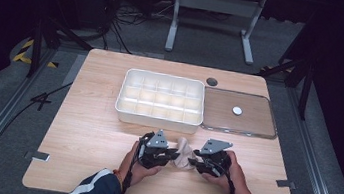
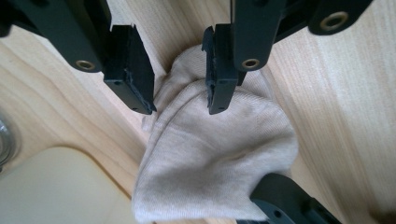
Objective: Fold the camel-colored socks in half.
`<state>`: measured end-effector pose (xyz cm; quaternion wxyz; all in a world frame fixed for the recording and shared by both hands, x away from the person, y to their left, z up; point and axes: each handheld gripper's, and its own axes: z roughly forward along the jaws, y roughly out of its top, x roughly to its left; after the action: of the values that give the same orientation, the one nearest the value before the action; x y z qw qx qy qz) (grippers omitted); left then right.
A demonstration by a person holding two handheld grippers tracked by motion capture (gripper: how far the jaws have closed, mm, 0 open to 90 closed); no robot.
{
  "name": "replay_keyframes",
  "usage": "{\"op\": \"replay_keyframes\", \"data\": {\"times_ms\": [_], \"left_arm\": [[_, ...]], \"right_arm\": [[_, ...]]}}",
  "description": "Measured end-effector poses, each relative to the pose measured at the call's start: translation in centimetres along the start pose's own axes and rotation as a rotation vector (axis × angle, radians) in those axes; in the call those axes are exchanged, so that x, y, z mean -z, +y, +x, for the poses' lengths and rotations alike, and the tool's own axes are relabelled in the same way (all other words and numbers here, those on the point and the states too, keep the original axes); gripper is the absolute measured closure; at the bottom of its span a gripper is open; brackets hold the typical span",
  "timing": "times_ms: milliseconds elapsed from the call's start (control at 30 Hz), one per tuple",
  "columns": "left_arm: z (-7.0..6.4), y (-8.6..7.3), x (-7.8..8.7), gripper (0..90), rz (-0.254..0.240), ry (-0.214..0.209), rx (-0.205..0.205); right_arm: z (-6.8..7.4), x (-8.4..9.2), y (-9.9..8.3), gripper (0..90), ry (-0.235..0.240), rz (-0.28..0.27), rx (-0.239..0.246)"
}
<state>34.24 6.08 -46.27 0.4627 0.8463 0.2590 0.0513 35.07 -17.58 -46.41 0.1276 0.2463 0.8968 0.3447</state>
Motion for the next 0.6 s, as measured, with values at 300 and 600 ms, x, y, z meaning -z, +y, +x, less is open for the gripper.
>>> {"op": "replay_keyframes", "data": {"times_ms": [300, 600], "left_arm": [[-0.7, 0.5, -0.4, 80.9, -0.01, -0.003, -0.022], [-1.3, 0.7, -1.6, 80.4, 0.0, -0.019, -0.046]], "right_arm": [[0.0, -0.4, -0.1, 63.7, 0.01, -0.007, -0.018], [0.2, -0.5, -0.2, 61.4, -0.003, -0.021, -0.028]]}}
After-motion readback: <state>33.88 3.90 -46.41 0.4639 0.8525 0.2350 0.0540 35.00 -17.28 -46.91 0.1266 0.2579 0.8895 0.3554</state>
